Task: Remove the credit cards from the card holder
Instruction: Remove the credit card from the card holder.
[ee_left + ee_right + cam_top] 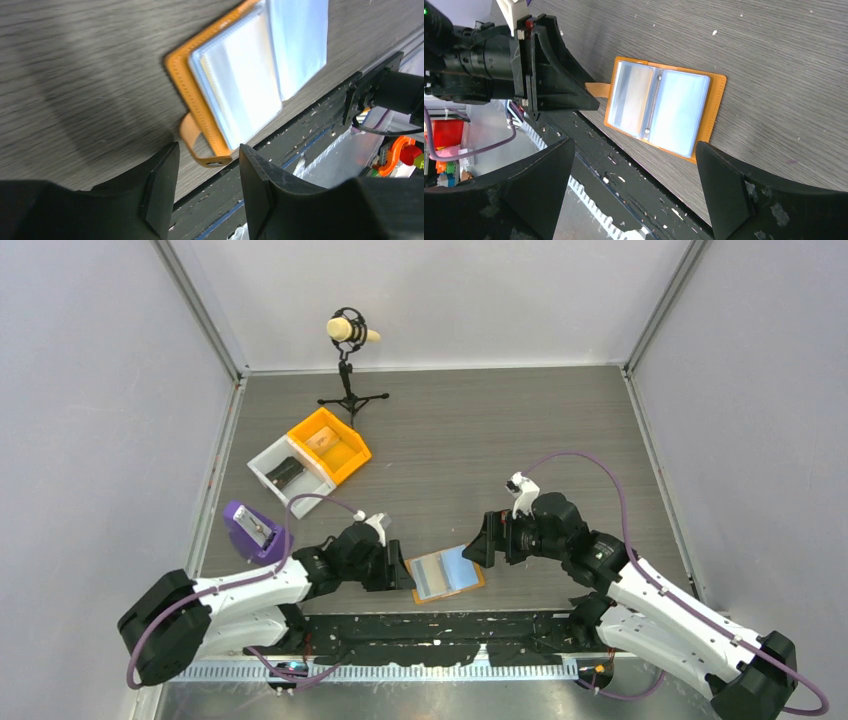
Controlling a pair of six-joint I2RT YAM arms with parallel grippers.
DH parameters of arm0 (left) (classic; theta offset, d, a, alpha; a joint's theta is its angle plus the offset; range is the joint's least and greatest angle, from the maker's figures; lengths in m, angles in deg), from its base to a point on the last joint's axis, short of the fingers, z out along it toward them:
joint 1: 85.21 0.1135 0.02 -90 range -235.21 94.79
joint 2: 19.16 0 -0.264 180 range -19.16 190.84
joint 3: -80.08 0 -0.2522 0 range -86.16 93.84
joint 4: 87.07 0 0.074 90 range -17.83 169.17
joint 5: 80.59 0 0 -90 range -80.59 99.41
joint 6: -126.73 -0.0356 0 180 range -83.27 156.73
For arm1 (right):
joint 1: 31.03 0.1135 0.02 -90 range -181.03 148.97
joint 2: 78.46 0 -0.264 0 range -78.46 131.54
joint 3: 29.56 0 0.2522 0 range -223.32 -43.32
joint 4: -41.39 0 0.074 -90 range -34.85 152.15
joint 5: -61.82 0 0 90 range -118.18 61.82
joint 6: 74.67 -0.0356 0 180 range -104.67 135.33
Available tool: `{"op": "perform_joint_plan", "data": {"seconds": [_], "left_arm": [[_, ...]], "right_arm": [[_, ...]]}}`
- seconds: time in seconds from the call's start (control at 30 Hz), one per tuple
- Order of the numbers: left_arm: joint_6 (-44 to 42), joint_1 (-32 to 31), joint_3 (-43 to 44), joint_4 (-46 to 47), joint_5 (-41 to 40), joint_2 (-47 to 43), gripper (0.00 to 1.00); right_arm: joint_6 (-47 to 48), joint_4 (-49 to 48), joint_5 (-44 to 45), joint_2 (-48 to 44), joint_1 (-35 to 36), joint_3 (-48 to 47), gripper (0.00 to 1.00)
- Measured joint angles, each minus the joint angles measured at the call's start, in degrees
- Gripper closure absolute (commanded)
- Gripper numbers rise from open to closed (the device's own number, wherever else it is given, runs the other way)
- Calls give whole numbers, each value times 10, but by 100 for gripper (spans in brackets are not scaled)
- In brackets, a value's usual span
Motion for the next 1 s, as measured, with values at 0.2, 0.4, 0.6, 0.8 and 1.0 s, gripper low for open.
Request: {"op": "perform_joint_plan", "data": {"seconds": [0.2, 0.4, 0.6, 0.8, 1.0], "left_arm": [[12, -31, 5, 47, -7, 40, 72], [24, -33, 3, 71, -15, 46, 100], [22, -34, 3, 76, -16, 32, 100], [23, -45, 9, 95, -14, 14, 100], [25, -62, 25, 96, -9, 15, 100]], "right_arm": [[-6, 0, 17, 7, 0, 0, 0], [-16, -13, 19, 5, 0, 8, 3], [-21, -30, 16, 35, 12, 17, 6], [-36, -84, 10, 106, 59, 38, 7], [-29, -97, 39, 182, 121, 16, 7]]}}
